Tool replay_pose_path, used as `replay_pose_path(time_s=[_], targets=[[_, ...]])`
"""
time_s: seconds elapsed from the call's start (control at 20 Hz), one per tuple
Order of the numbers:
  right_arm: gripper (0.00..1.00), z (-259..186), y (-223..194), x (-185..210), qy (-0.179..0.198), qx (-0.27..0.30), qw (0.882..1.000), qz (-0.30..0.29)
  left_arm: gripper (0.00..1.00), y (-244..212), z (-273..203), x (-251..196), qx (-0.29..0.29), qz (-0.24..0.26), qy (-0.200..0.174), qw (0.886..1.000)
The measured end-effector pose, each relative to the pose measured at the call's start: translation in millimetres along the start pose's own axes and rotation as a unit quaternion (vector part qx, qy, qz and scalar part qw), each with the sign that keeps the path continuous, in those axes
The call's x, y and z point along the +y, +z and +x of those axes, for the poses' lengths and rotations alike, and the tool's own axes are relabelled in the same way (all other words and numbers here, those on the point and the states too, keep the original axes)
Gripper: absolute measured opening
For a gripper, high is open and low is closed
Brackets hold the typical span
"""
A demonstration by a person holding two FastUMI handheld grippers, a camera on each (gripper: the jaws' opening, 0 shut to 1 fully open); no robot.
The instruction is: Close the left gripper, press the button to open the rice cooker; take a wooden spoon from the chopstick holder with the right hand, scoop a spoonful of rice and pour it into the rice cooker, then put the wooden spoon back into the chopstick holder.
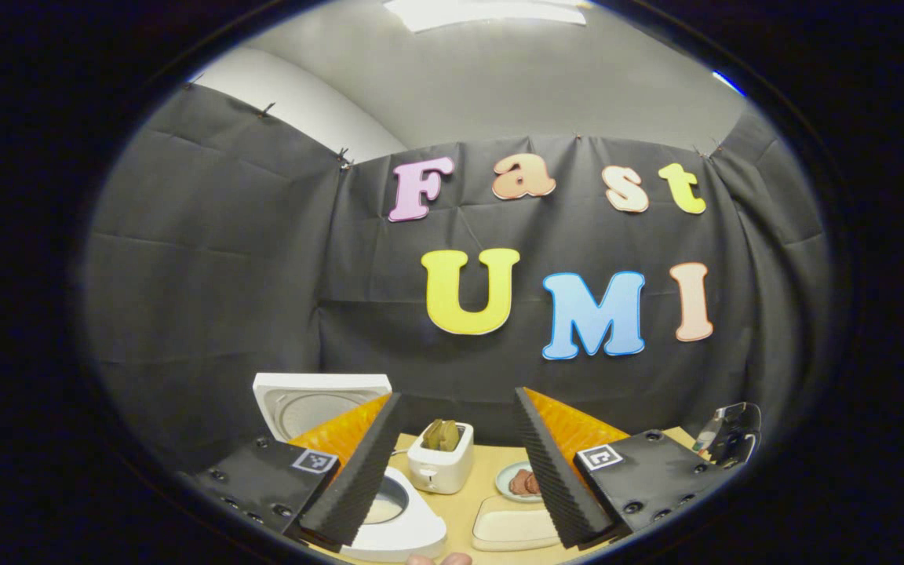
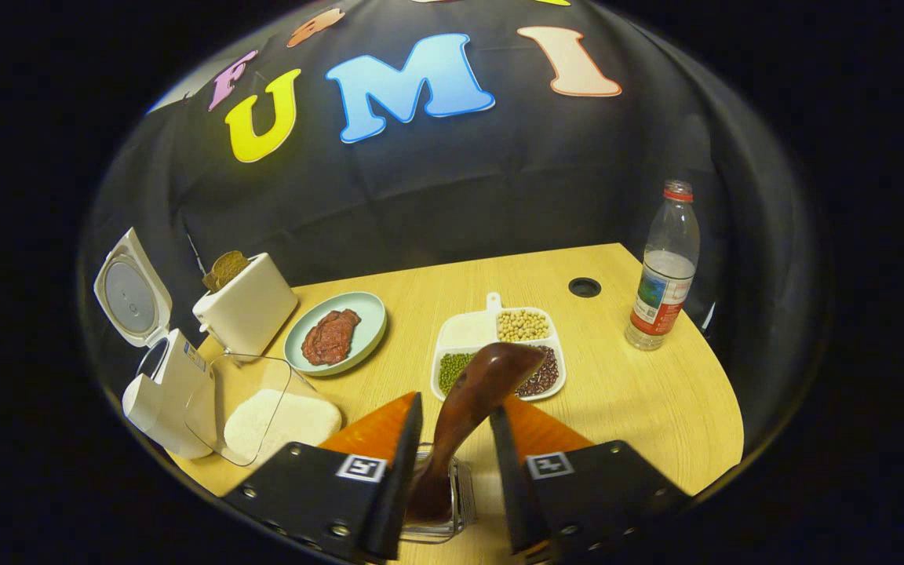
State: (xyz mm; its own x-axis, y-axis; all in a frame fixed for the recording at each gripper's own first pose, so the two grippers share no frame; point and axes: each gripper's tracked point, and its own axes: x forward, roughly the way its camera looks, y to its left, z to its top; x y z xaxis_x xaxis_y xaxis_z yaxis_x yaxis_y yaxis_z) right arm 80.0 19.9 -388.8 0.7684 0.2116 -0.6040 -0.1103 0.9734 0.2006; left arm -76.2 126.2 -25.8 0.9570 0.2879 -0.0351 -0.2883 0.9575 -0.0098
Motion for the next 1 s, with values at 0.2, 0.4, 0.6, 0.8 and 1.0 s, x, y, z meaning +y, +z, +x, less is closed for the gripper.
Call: replay_pose_path(time_s=[0.2, 0.4, 0.6, 0.8, 1.0], targets=[[0.3, -29, 15, 18, 0.022, -0.023, 0.999, 0.008, 1.0, -11, 2, -5, 0.01, -0.016, -0.008, 1.0], [0.06, -35, 9, 27, 0.036, -0.026, 0.999, 0.019, 0.95, -20, 9, -14, 0.019, -0.022, -0.024, 0.999], [0.06, -45, 14, 25, 0.031, -0.035, 0.998, 0.039, 0.95, -22, 10, -14, 0.02, -0.018, -0.036, 0.999], [0.06, -59, 42, 26, 0.016, -0.062, 0.996, 0.064, 0.95, -24, 13, -6, 0.021, -0.018, -0.04, 0.999], [0.06, -79, 70, 34, 0.006, -0.08, 0.994, 0.074, 0.9, -26, 18, 1, 0.017, -0.026, -0.051, 0.998]])
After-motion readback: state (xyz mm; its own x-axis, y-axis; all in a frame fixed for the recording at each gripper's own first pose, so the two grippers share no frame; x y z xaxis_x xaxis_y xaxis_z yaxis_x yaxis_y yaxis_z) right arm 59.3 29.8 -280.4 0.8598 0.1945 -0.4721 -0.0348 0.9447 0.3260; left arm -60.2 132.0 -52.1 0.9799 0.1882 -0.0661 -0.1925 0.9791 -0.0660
